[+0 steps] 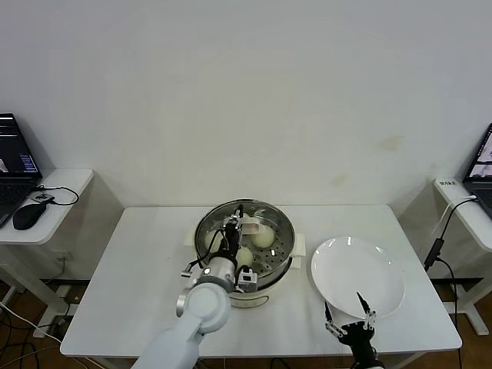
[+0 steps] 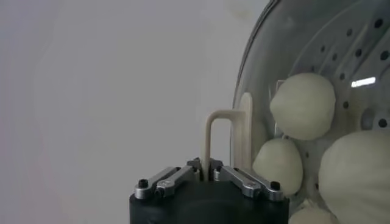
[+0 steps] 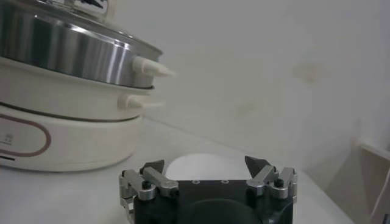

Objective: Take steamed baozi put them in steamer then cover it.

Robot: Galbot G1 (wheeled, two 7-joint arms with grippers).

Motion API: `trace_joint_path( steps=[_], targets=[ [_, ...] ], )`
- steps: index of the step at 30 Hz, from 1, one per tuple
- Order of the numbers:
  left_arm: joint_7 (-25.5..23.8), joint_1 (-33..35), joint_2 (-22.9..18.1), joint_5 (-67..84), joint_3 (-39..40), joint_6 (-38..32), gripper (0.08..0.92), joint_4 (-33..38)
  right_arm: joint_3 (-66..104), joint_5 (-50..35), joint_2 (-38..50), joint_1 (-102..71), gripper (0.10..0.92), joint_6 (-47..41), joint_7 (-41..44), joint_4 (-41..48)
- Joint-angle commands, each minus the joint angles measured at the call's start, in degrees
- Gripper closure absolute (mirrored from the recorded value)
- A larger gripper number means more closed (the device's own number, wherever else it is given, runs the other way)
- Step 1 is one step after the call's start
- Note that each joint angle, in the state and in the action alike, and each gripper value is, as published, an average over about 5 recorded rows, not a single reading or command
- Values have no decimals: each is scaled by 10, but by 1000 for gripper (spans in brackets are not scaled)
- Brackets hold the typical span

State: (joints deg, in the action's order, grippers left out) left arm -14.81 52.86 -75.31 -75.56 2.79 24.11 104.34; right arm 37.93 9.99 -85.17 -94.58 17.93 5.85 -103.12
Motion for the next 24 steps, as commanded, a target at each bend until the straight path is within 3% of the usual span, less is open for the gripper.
trace_joint_path(
  steps=[1,12,17,21,24],
  targets=[
    [3,37,15,-3,-10,-2,615,57,-2,1,0,-2,203,1,0,-1],
    [46,197,67,40,-52,-20,303,240,-1,2,1,-5,203,0,-1,-1],
    [121,320,84,190,-129,-48,191,307,1,1,3,-8,203,1,-2,-1],
    [229,412,82,485,-243,-166,178,299,2,-3,12,-13,203,2,-2,-2],
    [264,462,59,670,-325,-273,177,263,3,-7,27,-22,202,4,-1,-3]
  ],
)
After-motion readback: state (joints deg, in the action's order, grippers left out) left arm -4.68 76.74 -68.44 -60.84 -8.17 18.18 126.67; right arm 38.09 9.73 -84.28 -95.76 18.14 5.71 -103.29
